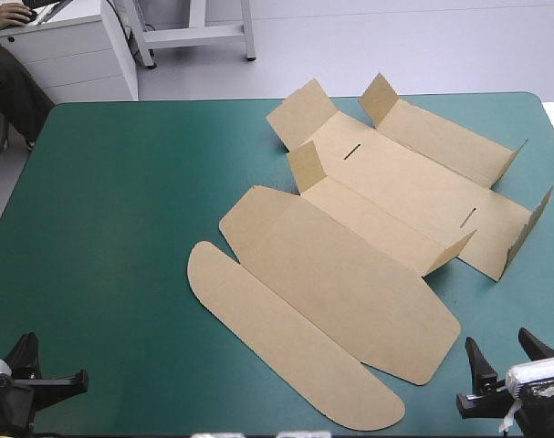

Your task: Fold the box

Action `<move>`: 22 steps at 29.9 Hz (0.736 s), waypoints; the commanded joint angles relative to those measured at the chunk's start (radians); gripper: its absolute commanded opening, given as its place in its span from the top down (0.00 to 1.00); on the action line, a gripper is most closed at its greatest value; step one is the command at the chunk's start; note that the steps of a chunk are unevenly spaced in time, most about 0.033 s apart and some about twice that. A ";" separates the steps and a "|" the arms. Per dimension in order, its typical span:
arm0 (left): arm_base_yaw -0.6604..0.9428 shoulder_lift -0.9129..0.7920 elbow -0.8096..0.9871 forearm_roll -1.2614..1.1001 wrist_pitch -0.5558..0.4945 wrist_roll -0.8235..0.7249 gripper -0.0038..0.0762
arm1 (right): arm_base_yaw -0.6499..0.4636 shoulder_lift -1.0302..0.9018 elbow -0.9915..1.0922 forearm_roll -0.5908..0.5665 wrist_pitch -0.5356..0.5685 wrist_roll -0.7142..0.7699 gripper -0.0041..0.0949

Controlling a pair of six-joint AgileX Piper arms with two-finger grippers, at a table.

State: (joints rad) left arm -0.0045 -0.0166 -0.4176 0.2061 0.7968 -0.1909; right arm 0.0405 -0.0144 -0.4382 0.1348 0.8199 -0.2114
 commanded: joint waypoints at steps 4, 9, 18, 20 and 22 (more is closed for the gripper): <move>-0.006 -0.013 -0.026 0.004 -0.071 -0.003 0.96 | 0.006 -0.007 -0.033 -0.005 -0.078 0.094 0.23; -0.006 -0.013 -0.026 0.004 -0.071 -0.003 0.96 | 0.006 0.107 -0.098 -0.024 -0.080 0.277 0.23; -0.006 -0.013 -0.026 0.004 -0.071 -0.003 0.96 | 0.006 0.451 -0.291 -0.026 -0.078 0.603 0.23; -0.006 -0.013 -0.026 0.004 -0.071 -0.003 0.96 | 0.006 0.542 -0.325 -0.026 -0.078 0.657 0.23; -0.006 -0.013 -0.026 0.004 -0.071 -0.003 0.96 | 0.006 0.612 -0.355 -0.026 -0.078 0.696 0.23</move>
State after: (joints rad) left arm -0.0045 -0.0166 -0.4176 0.2061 0.7975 -0.1891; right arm 0.0405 0.4993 -0.7284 0.1156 0.8154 0.4198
